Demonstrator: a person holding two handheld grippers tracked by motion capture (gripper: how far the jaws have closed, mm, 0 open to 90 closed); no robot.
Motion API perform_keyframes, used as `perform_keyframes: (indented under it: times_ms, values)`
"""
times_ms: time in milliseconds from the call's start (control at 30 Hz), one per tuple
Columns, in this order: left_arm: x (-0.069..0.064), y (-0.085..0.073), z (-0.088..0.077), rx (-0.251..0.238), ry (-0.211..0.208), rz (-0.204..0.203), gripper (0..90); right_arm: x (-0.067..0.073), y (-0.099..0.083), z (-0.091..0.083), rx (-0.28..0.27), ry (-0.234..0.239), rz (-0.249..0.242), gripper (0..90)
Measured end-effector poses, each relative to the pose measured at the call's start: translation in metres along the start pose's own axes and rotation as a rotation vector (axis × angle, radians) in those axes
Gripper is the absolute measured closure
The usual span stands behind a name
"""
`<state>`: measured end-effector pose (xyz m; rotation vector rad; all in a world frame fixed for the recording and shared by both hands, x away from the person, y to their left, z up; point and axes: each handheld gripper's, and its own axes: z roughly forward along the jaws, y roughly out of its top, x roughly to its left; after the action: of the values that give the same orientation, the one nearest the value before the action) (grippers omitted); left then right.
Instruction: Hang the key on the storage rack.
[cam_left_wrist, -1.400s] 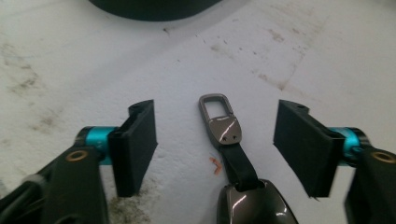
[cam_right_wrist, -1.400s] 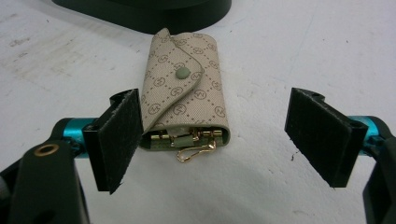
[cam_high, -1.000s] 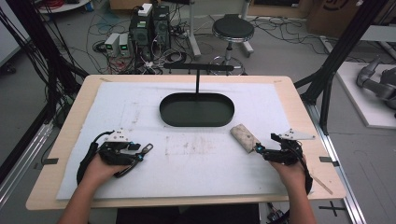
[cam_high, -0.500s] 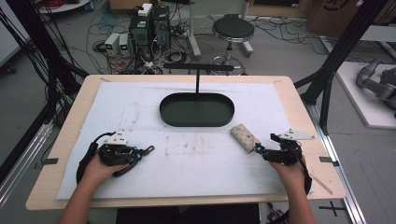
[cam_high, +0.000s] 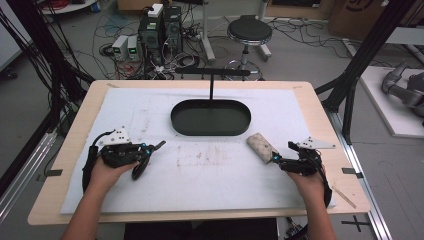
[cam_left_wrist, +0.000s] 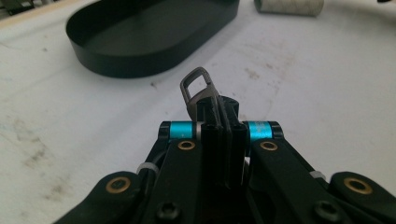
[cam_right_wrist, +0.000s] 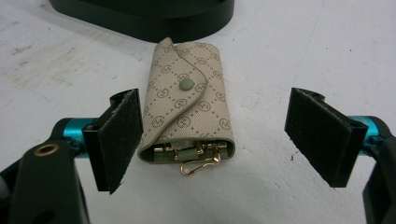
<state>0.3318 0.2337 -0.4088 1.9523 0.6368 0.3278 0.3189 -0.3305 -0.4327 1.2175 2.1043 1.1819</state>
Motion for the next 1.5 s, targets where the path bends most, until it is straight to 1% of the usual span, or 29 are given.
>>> perform_keyframes:
  times_ms: [167,200,233,267,367,467,567,800,900,967,1000,1067,1167,1200,1300,1433,1467,1500]
  values:
    - [0.003,0.016,0.004,-0.05,0.022,-0.01,88.0,-0.001,0.0,-0.001,-0.007,-0.001,0.005,19.7]
    - [0.003,0.02,0.006,-0.049,0.024,-0.004,88.0,-0.002,0.0,-0.001,-0.008,-0.002,0.004,19.7]
    - [0.002,0.026,0.009,-0.04,0.039,0.004,88.0,-0.002,0.0,-0.001,-0.01,-0.001,0.007,19.7]
    - [0.002,0.031,0.011,-0.04,0.044,0.006,88.0,-0.002,0.0,-0.001,-0.011,-0.005,0.007,19.7]
    - [0.001,0.045,0.018,-0.075,0.057,0.019,88.0,-0.003,0.001,-0.002,-0.012,-0.011,0.012,19.7]
    - [0.001,0.059,0.024,-0.099,0.062,0.036,87.9,-0.004,0.0,-0.002,-0.017,-0.012,0.01,19.7]
    - [0.001,0.073,0.03,-0.118,0.07,0.041,87.9,-0.004,0.001,-0.002,-0.019,-0.01,0.012,19.7]
    - [0.004,0.107,0.046,-0.124,0.095,0.072,87.9,-0.005,0.001,-0.002,-0.022,-0.001,0.016,19.7]
    - [0.005,0.119,0.053,-0.118,0.095,0.09,87.9,-0.006,0.001,-0.002,-0.024,-0.004,0.02,19.7]
    - [0.006,0.127,0.06,-0.121,0.097,0.088,87.8,-0.006,0.001,-0.002,-0.025,-0.003,0.021,19.7]
    - [0.007,0.13,0.062,-0.119,0.102,0.094,87.9,-0.006,0.001,-0.002,-0.024,-0.004,0.02,19.7]
    - [0.008,0.136,0.067,-0.123,0.108,0.088,87.9,-0.007,0.0,-0.002,-0.023,-0.004,0.02,19.7]
    - [0.011,0.144,0.075,-0.119,0.121,0.095,87.8,-0.008,0.0,-0.001,-0.023,-0.003,0.014,19.7]
    - [0.012,0.146,0.078,-0.116,0.128,0.096,87.9,-0.007,0.0,-0.001,-0.019,-0.003,0.023,19.7]
    - [0.015,0.154,0.086,-0.117,0.144,0.098,87.9,-0.008,0.0,0.0,-0.013,-0.002,0.023,19.7]
    - [0.019,0.163,0.094,-0.114,0.17,0.097,87.9,-0.008,0.0,0.0,-0.013,-0.003,0.033,19.7]
    - [0.02,0.165,0.095,-0.112,0.179,0.098,87.8,-0.009,-0.001,0.0,-0.017,-0.004,0.026,19.7]
    - [0.021,0.167,0.096,-0.115,0.179,0.096,87.8,-0.009,-0.001,-0.001,-0.017,-0.004,0.026,19.7]
